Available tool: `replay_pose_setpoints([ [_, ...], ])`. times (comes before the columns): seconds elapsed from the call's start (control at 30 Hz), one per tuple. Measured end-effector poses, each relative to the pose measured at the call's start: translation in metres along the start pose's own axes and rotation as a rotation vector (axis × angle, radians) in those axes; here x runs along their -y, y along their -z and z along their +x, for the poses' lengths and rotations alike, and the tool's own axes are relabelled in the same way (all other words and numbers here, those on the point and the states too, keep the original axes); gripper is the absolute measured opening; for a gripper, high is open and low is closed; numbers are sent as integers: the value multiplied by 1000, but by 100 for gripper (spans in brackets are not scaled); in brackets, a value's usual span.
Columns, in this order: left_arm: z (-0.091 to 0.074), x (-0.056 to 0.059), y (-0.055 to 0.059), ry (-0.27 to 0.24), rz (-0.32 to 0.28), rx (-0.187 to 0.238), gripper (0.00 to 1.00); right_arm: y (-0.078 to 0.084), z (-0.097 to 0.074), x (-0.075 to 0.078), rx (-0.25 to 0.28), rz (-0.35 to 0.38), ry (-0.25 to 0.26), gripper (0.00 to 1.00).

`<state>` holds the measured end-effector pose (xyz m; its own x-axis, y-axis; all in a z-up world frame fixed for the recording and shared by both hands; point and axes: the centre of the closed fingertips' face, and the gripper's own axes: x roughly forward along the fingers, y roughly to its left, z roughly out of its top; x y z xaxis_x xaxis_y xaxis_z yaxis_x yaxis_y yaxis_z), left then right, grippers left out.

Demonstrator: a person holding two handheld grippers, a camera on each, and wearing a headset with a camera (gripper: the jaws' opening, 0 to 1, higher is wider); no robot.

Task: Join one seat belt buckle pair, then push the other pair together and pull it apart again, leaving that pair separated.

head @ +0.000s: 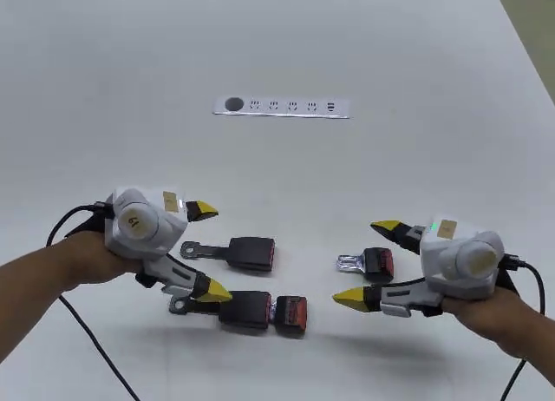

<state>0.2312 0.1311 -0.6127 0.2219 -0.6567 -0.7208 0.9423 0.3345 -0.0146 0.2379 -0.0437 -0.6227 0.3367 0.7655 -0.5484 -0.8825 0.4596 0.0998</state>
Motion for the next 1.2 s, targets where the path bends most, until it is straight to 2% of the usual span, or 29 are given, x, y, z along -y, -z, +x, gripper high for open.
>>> replay_pose_setpoints([
  [0.13, 2, -6, -7, 2, 6, 8, 84, 4, -3, 12, -14, -3, -5, 83],
  [0.23, 6, -10, -8, 11, 11, 0, 84, 8, -4, 19, -21, 19, -20, 82],
  [0.33, 10, -14, -7, 20, 18, 0, 83, 16, -5, 26, -42, 12, -23, 80],
  [0.4, 15, -16, -5, 28, 19, -5, 83, 18, -6, 27, -42, 37, -32, 80],
  [0.47, 18, -16, -3, 35, 21, -12, 83, 18, -7, 27, -51, 29, -32, 81],
  [0.67, 33, -15, 8, 71, 36, -42, 81, 43, -2, 36, -103, 11, -55, 80],
  [0.97, 53, -21, 18, 100, 47, -64, 74, 54, -3, 38, -139, 7, -75, 76],
  [1.2, 67, -20, 25, 125, 69, -81, 67, 66, -2, 40, -169, -1, -102, 71],
])
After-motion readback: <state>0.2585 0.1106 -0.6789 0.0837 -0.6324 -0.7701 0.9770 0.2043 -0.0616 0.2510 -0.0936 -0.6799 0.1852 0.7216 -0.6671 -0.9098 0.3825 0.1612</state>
